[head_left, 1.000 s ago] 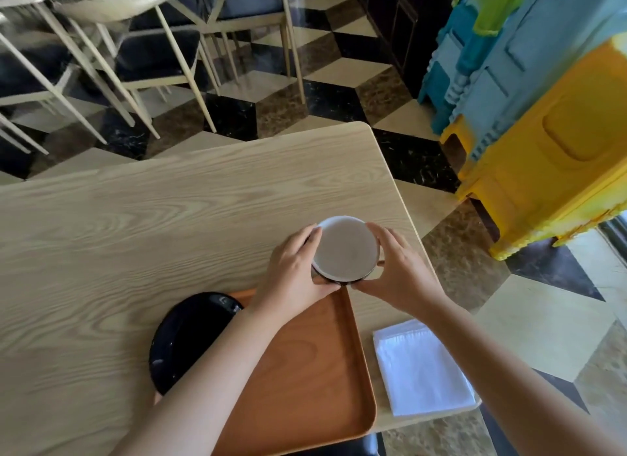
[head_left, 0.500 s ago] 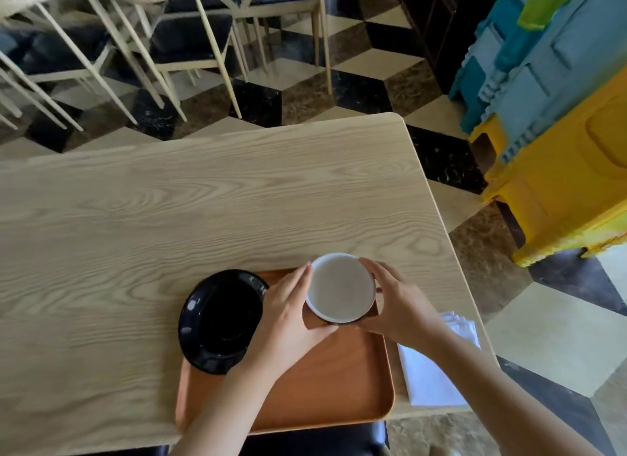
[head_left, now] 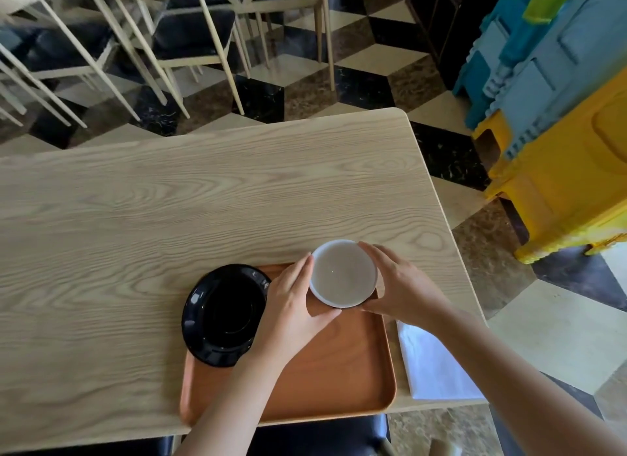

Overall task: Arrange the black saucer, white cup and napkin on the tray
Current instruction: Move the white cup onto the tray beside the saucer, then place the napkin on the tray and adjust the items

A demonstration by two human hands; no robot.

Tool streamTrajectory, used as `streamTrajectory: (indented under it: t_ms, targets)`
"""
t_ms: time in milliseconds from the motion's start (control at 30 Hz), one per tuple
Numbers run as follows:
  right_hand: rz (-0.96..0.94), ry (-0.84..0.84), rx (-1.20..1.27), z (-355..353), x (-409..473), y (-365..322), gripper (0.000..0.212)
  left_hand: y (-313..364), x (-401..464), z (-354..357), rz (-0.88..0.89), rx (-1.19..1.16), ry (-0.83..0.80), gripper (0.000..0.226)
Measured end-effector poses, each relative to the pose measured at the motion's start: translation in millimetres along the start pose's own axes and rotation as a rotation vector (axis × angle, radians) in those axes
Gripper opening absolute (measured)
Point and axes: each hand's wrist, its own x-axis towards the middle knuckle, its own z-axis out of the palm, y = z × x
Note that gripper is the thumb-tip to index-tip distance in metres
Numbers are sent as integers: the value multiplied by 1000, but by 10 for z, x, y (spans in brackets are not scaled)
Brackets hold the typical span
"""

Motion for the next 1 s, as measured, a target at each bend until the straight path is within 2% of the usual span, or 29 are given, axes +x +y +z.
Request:
streamTrajectory:
  t_ms: [367,467,567,633,733,867,1000]
  targets:
    - [-76,30,-184,-2,-127,-83,95,89,-58,-9,6,115,-20,87]
    - [-99,74,-213,-8,-305,-112,83,280,-191,14,69,117,77,66]
    - [5,176,-184,41,-607,-18,62,510,-404,137,153,41,96,52]
    - [108,208,-160,59,-868,74,56,689,-578,262,108,-64,39,49]
    - [284,211,-200,119,-1447,405,61,1141,-889,576,44,-184,-112,50]
    - [227,175,-247,293,-1583,517,65,1356,-978,699,-225,-373,-237,64]
    - [240,139,-267,385,-1615,591,59,1507,-931,759,-352,-402,-325,69]
